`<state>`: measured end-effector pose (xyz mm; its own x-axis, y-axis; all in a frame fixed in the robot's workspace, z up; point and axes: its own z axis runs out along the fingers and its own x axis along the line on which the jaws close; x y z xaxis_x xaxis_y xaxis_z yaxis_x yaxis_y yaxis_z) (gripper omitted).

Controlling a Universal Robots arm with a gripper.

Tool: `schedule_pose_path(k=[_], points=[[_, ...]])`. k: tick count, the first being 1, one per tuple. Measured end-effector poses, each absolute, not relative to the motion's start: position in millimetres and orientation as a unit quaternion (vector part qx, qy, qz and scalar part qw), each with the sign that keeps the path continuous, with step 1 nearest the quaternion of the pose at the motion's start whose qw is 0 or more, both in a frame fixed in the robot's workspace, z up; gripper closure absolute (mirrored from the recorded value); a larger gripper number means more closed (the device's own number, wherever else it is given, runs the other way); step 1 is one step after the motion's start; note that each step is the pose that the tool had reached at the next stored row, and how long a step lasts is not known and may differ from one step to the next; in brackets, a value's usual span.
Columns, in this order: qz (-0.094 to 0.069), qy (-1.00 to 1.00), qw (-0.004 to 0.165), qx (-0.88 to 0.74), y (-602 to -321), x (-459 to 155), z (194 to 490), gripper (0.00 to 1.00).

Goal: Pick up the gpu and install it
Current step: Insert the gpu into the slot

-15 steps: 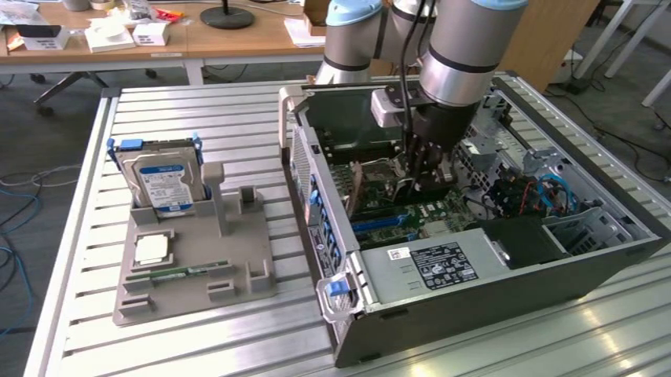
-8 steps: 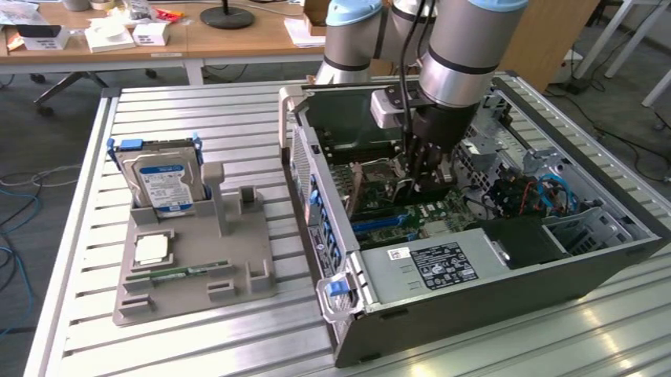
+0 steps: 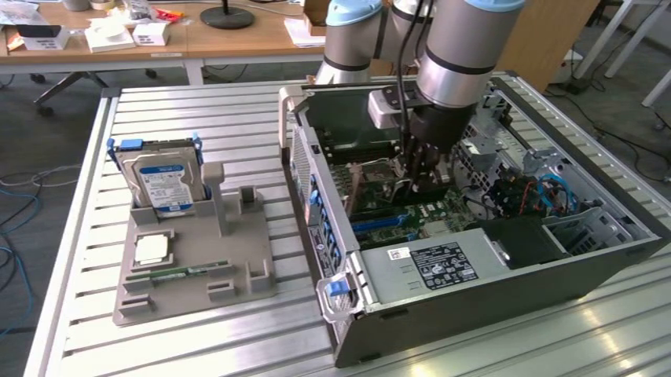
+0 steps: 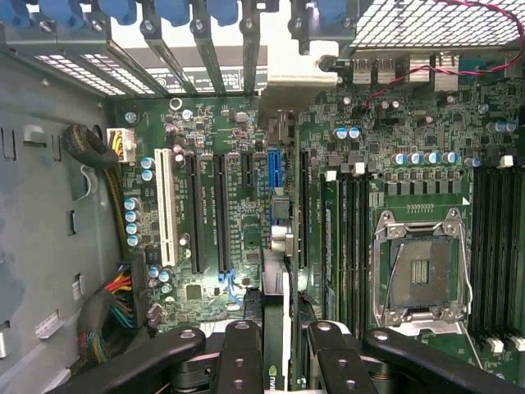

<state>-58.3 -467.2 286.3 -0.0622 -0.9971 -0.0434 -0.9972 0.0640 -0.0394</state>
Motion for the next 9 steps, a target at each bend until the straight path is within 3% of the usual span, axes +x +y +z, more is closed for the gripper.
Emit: schedule_pose_path(k=[9], points=[[0.000, 0.729, 0.029, -0.684, -468.0, -61.1, 286.4, 0.74]])
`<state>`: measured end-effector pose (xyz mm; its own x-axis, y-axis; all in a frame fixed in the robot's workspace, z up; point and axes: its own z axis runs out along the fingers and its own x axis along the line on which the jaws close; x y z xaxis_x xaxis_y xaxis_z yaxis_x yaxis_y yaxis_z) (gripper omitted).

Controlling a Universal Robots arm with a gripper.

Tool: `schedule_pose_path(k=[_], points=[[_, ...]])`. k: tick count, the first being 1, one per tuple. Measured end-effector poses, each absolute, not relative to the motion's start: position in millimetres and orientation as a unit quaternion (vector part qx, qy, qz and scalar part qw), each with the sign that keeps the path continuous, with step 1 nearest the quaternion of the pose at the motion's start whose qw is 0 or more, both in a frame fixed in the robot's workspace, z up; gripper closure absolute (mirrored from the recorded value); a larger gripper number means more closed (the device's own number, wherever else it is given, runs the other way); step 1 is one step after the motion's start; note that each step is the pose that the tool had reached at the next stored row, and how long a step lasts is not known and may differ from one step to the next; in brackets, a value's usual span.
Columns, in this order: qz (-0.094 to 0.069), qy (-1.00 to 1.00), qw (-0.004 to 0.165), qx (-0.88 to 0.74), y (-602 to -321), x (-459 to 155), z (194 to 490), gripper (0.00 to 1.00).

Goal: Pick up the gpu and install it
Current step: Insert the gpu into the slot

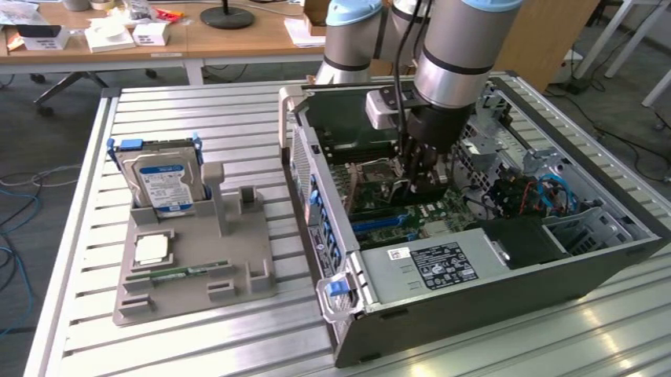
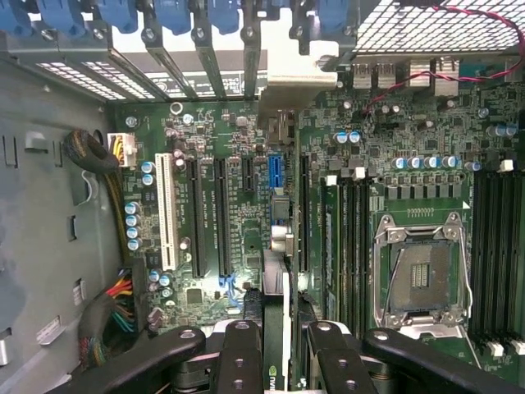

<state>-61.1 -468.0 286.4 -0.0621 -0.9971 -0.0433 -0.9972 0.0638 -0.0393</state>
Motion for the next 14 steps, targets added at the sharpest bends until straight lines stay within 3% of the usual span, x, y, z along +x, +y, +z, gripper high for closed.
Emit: schedule_pose_path(k=[14], points=[[0.000, 0.729, 0.029, -0.684, -469.4, -66.7, 286.3, 0.74]])
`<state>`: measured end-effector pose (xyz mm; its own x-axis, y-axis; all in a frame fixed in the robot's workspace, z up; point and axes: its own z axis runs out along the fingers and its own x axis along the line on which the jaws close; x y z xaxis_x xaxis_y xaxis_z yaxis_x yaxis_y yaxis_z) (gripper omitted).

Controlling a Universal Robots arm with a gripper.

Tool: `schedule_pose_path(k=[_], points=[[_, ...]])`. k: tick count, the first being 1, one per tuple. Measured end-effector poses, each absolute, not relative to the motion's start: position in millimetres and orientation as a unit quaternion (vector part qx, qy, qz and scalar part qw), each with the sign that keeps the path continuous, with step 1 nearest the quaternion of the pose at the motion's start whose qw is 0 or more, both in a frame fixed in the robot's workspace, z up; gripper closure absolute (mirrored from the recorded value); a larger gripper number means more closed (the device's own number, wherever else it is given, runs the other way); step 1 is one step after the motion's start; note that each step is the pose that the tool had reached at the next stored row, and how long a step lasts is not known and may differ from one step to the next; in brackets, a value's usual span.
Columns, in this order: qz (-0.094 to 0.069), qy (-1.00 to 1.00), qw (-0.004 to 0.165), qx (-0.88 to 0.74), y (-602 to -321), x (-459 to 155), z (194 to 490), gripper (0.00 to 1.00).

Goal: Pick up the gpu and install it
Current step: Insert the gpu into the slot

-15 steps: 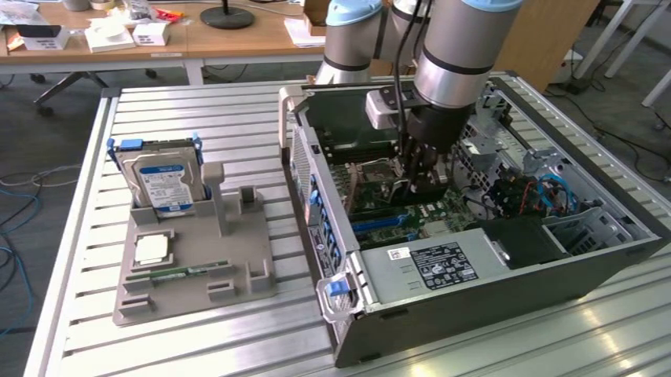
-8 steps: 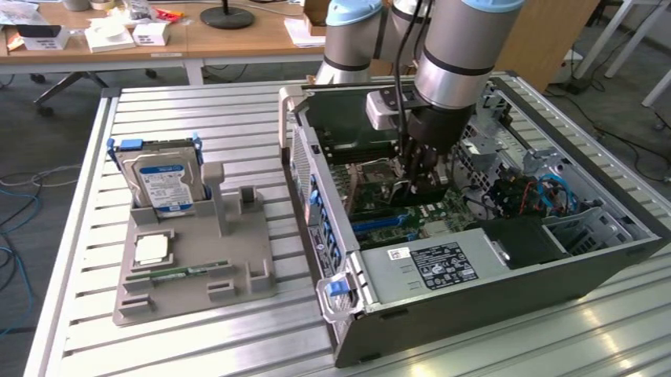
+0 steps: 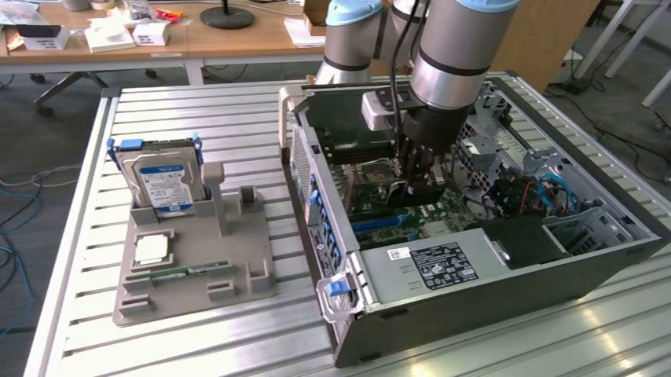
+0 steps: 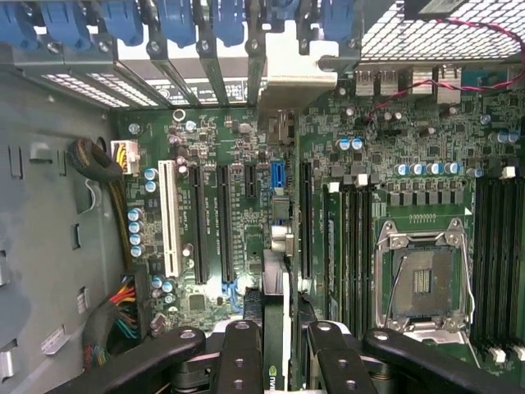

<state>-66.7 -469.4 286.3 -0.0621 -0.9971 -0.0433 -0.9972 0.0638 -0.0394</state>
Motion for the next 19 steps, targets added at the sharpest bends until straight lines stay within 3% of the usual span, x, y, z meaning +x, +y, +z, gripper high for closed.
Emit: schedule_pose_path(k=[19], points=[[0.001, 0.729, 0.030, -0.684, -473.0, -58.7, 285.2, 0.74]])
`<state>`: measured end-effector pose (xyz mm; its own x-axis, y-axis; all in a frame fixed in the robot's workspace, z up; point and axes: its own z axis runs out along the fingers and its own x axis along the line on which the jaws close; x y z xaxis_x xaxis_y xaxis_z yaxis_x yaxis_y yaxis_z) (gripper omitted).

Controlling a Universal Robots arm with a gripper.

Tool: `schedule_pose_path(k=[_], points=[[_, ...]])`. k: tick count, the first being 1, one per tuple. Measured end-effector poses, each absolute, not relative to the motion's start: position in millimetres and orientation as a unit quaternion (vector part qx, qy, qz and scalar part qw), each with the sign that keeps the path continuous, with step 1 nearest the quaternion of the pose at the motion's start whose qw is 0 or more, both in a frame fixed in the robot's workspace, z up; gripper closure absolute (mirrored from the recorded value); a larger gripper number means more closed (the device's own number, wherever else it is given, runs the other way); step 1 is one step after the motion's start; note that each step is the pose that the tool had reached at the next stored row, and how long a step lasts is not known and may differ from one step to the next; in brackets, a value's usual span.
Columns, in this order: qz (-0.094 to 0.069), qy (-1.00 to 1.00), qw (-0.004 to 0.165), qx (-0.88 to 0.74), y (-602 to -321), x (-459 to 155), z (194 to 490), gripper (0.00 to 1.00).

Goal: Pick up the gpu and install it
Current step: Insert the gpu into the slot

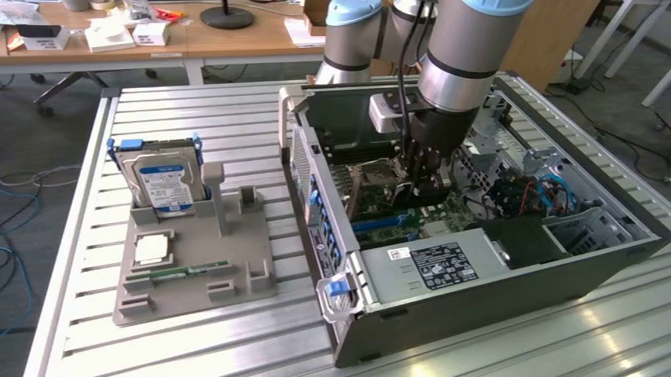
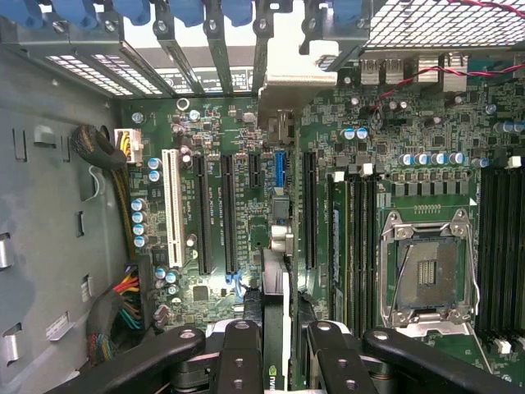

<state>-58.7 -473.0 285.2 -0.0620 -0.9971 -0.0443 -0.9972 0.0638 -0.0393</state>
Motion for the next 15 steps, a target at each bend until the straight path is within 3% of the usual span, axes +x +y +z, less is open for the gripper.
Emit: schedule_pose_path(k=[15], points=[[0.001, 0.729, 0.030, -0.684, -470.1, -60.0, 285.2, 0.74]])
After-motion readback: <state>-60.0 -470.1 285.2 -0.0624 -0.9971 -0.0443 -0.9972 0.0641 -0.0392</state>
